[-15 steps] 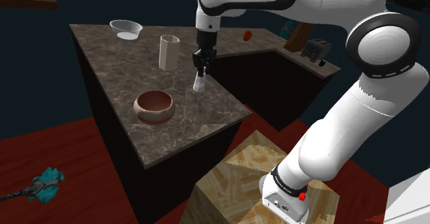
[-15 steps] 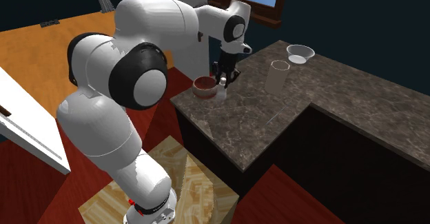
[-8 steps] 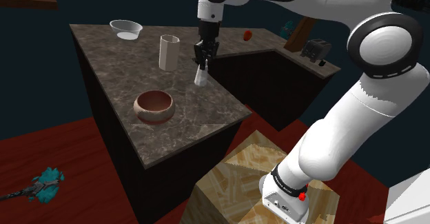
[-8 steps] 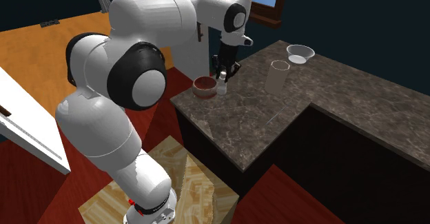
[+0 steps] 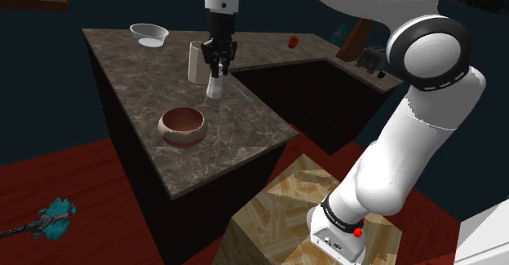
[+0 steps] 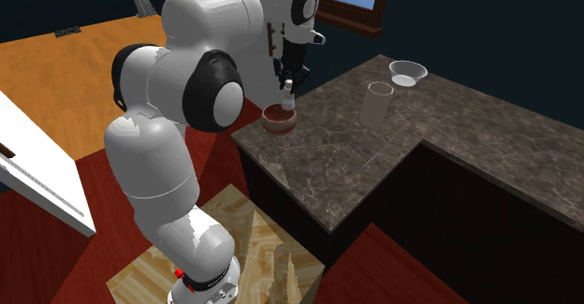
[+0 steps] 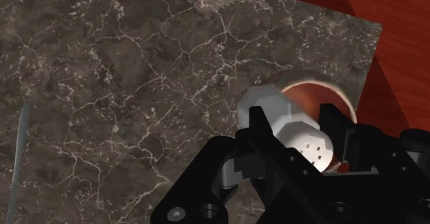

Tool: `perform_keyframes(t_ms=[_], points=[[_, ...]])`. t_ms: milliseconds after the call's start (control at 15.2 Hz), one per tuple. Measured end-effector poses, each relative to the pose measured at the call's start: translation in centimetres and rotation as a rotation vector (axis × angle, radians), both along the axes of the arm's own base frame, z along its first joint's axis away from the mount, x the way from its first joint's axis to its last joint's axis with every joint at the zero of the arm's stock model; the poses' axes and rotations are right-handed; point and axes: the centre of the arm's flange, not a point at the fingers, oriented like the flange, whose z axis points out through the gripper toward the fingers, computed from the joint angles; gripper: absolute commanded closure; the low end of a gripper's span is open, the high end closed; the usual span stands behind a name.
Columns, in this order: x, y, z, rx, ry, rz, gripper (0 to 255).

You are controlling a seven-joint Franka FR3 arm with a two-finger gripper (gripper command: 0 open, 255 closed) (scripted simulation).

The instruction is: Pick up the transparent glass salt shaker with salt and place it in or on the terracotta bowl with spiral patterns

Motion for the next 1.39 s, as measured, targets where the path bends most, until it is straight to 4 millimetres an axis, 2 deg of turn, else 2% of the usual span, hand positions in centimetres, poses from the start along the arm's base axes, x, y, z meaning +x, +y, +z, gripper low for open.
perform_keyframes(t_ms=[66,396,462,1386], points=[[0.0,1.2,0.2,0.000,0.001,0.000,255],[2.3,7.6,1.6,0.000,0.001,0.000,255],[2.6,8.2,1.5,0.000,0.001,0.000,255],[2.7,8.8,-5.5,0.000,0.001,-0.001,255]])
